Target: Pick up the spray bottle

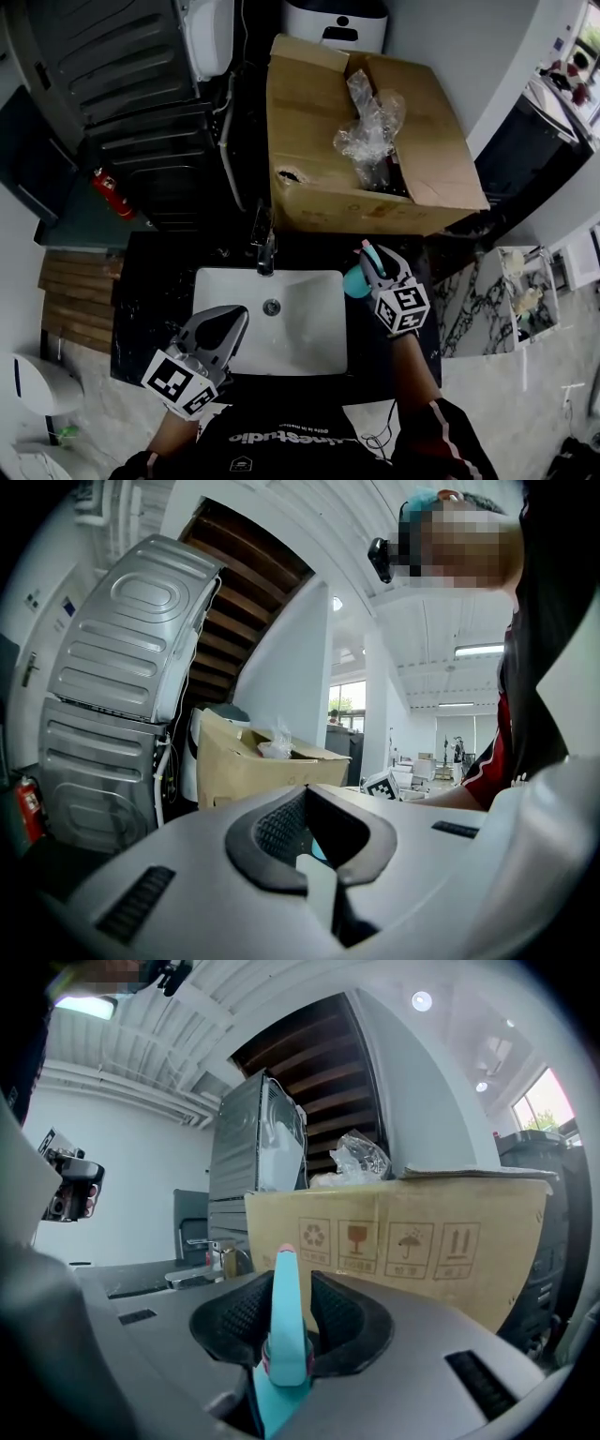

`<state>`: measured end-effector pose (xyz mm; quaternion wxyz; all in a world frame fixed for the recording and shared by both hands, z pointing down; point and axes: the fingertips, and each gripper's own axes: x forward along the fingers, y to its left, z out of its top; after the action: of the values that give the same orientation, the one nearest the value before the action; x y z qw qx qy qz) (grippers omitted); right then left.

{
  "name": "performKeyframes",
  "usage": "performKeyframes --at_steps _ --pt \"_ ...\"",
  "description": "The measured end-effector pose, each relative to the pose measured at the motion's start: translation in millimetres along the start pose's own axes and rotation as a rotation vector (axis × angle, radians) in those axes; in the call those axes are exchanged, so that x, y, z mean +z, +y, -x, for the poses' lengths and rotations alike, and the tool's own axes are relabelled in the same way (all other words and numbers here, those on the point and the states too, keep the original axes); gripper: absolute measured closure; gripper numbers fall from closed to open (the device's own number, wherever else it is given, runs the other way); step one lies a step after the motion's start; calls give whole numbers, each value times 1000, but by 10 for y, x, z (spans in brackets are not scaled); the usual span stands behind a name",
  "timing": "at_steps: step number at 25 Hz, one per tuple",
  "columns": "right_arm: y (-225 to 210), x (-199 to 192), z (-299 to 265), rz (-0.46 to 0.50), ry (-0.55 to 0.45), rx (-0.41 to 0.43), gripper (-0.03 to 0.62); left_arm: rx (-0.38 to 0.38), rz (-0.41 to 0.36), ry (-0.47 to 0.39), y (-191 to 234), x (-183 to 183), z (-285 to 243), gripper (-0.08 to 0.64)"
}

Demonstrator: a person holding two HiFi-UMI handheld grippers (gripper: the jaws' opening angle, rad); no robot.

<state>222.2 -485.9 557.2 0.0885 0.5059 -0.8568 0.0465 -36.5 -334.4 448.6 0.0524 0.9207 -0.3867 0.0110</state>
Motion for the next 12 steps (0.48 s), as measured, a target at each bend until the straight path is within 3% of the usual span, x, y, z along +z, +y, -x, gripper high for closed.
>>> performKeyframes --at_steps 2,12 --pt "2 6 -10 9 -6 -2 495 4 0 1 10 -2 11 545" --pt "176 237 58 29 -34 11 497 10 -2 -27 23 76 118 545"
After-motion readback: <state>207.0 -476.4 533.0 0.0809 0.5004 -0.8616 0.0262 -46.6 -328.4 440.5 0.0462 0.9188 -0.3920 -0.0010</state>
